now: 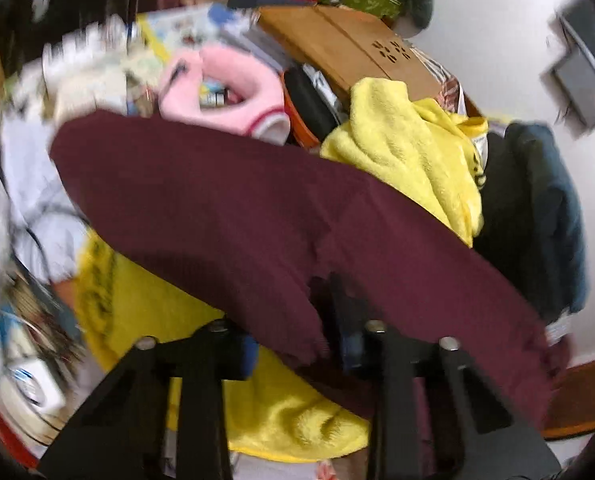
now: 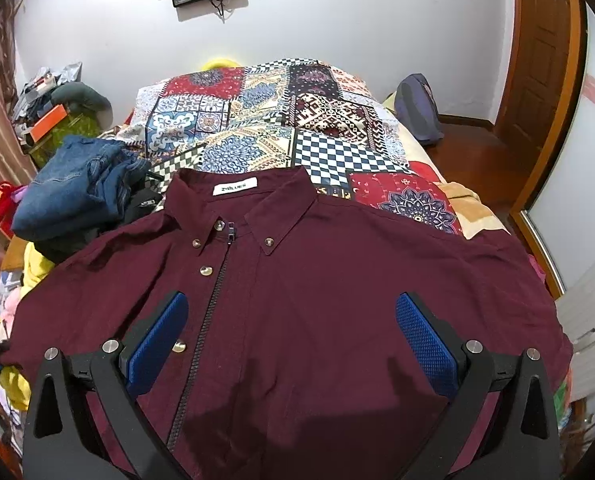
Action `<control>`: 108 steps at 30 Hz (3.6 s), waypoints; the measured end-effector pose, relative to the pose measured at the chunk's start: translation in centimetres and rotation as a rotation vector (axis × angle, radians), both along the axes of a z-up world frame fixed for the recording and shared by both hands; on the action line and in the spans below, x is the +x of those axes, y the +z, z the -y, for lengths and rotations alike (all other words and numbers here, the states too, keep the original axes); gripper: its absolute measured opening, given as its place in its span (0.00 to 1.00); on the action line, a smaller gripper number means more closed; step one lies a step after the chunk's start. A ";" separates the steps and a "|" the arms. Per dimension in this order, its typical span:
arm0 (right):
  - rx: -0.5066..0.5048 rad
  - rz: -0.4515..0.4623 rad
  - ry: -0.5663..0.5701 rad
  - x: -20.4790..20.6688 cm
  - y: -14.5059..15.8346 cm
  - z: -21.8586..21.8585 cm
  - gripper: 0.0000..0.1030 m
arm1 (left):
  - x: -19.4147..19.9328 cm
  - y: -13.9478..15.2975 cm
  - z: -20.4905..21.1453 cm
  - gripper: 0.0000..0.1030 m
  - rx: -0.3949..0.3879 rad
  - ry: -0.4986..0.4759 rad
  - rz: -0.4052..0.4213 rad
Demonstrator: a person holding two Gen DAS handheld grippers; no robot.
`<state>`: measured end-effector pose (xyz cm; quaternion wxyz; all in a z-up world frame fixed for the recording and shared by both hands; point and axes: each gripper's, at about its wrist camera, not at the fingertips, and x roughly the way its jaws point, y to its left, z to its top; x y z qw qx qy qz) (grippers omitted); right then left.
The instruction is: Fold large clothes
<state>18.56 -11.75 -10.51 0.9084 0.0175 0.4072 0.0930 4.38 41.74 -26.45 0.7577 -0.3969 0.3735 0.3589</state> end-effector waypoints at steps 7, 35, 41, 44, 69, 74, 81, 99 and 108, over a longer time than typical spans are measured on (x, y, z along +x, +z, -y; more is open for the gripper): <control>0.018 0.033 0.021 -0.6 0.9 0.3 1.00 | 3.2 8.2 3.3 0.11 0.261 -0.122 0.037; 0.013 0.086 -0.017 -2.9 1.3 6.3 1.00 | 20.6 9.9 38.4 0.09 0.365 -1.074 0.068; -0.026 0.068 0.011 -3.3 0.6 6.3 1.00 | 21.1 7.4 41.0 0.44 0.242 -1.201 0.011; -0.037 0.067 0.033 -3.2 0.9 5.8 1.00 | 20.6 8.8 40.7 0.45 0.244 -1.204 0.003; -0.144 0.108 0.634 -4.4 1.9 -18.6 1.00 | 10.2 18.4 15.7 0.80 0.427 -0.777 0.081; -0.230 0.005 0.764 -4.4 -1.5 -24.5 1.00 | 8.5 14.6 11.8 0.80 0.367 -0.724 0.008; -0.484 -0.122 0.918 -4.3 -7.2 -30.7 0.99 | 7.0 9.7 9.3 0.80 0.276 -0.682 -0.052; -0.318 -0.112 0.883 -2.5 -5.4 -27.7 0.09 | 7.8 4.9 10.3 0.80 0.236 -0.715 -0.155; -0.045 0.110 0.625 1.5 6.8 -15.8 0.07 | 10.2 6.7 15.6 0.80 0.275 -0.837 -0.129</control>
